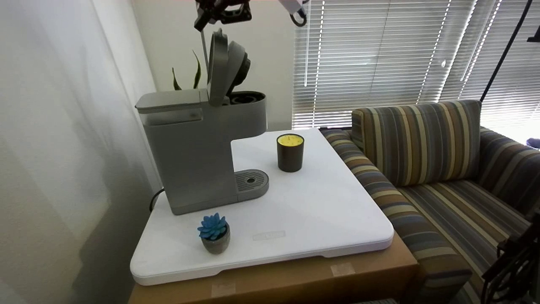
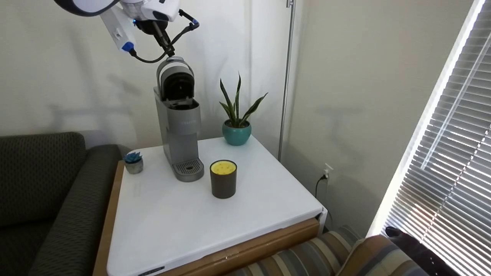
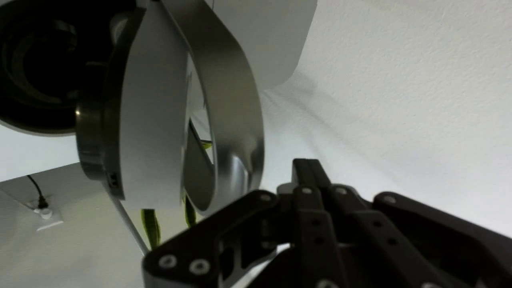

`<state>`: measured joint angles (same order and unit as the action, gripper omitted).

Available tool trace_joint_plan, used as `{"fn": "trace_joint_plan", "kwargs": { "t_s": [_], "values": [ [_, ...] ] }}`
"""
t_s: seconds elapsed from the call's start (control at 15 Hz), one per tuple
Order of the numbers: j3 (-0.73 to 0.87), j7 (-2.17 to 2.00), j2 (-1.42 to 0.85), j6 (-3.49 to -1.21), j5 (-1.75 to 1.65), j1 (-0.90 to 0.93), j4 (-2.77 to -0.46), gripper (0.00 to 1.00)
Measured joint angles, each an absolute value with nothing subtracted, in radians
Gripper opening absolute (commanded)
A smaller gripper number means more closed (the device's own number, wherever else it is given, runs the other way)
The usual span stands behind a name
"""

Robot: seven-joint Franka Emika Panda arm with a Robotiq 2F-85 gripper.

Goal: Close the coffee machine chamber

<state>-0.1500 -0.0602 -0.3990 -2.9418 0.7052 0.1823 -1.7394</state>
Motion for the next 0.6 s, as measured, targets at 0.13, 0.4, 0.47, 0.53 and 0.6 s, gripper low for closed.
{"fn": "trace_joint_plan", "kwargs": {
  "t_s": [0.13,0.4,0.47,0.53,0.6],
  "values": [
    [-0.15,-0.061,-0.398,-2.959,0.733,0.179,-1.764,0.0],
    [-0.151,-0.06,-0.381,-2.999,0.801,0.174,-1.806,0.0],
    [-0.152,-0.059,-0.373,-3.005,0.824,0.17,-1.82,0.0],
    [-0.154,-0.057,-0.367,-3.011,0.85,0.166,-1.832,0.0],
    [-0.156,-0.052,-0.36,-3.017,0.878,0.161,-1.845,0.0]
  ]
}}
